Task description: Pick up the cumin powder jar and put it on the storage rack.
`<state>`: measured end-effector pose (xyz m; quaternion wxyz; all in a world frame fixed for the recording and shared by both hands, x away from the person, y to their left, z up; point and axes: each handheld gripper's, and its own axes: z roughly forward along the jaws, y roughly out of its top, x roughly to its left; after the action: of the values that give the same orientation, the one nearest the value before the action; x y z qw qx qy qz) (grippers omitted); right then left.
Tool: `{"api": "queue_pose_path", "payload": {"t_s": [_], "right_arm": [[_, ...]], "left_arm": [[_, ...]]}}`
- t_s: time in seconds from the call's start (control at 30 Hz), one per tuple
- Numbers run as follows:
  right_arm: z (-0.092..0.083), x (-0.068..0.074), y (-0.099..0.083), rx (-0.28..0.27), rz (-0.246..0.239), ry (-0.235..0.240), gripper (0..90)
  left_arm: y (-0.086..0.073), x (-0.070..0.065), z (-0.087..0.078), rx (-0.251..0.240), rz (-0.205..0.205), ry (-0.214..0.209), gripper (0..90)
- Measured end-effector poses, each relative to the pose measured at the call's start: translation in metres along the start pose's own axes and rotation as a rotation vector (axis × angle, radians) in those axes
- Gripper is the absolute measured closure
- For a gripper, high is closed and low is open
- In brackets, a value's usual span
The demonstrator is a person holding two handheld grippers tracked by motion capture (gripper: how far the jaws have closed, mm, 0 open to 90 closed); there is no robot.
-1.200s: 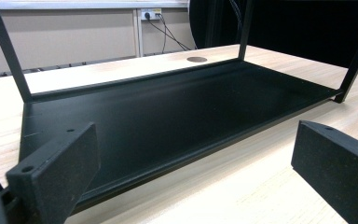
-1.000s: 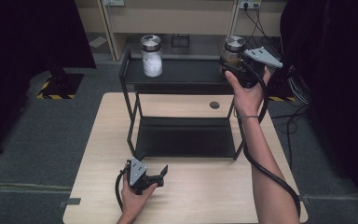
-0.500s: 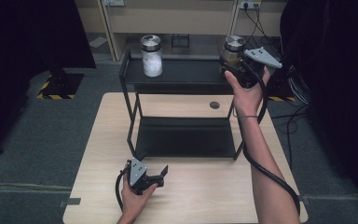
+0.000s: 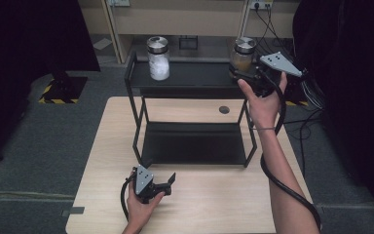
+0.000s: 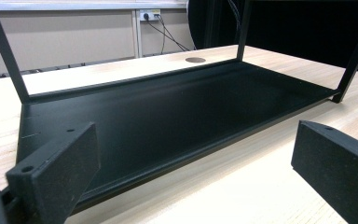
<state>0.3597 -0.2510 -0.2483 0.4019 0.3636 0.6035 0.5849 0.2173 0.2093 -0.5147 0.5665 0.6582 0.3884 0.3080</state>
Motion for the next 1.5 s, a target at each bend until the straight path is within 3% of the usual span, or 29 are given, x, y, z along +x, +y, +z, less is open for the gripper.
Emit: {"api": "queue_pose_path", "payload": {"t_s": [0.47,0.73,1.1,1.5], "right_arm": [[-0.037,0.000,-0.013,-0.044,-0.044,0.052,5.8],[-0.054,-0.001,-0.027,-0.063,-0.038,0.060,5.7],[-0.067,-0.006,-0.035,-0.069,-0.037,0.066,5.7],[-0.078,-0.001,-0.049,-0.071,-0.034,0.074,5.7]], "left_arm": [[-0.001,0.000,0.000,-0.004,0.003,0.001,0.3],[-0.001,0.000,-0.001,-0.005,0.002,0.001,0.3],[-0.001,-0.001,-0.001,-0.008,0.004,0.004,0.3],[-0.002,-0.002,-0.001,-0.010,0.007,0.003,0.3]]}}
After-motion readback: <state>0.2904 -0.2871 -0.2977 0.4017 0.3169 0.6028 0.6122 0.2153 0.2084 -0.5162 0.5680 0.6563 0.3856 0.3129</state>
